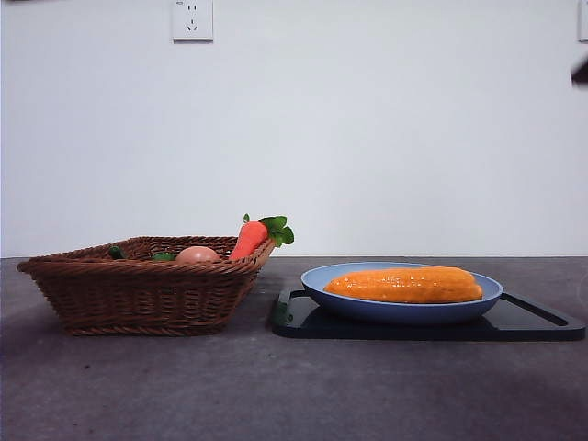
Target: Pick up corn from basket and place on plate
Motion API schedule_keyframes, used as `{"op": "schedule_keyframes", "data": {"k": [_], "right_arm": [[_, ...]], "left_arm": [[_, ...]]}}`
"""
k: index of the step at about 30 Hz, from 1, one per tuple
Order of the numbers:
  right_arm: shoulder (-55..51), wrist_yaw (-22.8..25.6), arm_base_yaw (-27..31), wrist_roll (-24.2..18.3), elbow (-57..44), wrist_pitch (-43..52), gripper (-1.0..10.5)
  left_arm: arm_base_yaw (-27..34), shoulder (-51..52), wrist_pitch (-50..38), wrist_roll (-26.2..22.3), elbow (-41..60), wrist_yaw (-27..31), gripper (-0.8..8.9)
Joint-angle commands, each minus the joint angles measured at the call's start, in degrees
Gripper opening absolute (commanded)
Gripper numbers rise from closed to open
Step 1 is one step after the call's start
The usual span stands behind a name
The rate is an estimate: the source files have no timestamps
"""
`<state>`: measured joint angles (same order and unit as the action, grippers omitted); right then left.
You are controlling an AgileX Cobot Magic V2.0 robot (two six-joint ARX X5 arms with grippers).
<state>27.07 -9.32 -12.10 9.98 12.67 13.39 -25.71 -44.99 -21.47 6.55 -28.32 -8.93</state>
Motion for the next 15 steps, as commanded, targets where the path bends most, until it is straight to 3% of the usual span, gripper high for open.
{"op": "schedule_keyframes", "data": {"k": [1, 15], "right_arm": [[0.2, 2.0, -0.2, 2.6, 0.1, 0.7, 0.0], [0.1, 3.4, -0.2, 2.6, 0.1, 0.7, 0.0]], "left_arm": [[-0.2, 0.2, -0.4, 1.7, 0.8, 0.2, 0.04], [-0.2, 0.1, 0.9, 2.1, 0.9, 1.9, 0.04]]}}
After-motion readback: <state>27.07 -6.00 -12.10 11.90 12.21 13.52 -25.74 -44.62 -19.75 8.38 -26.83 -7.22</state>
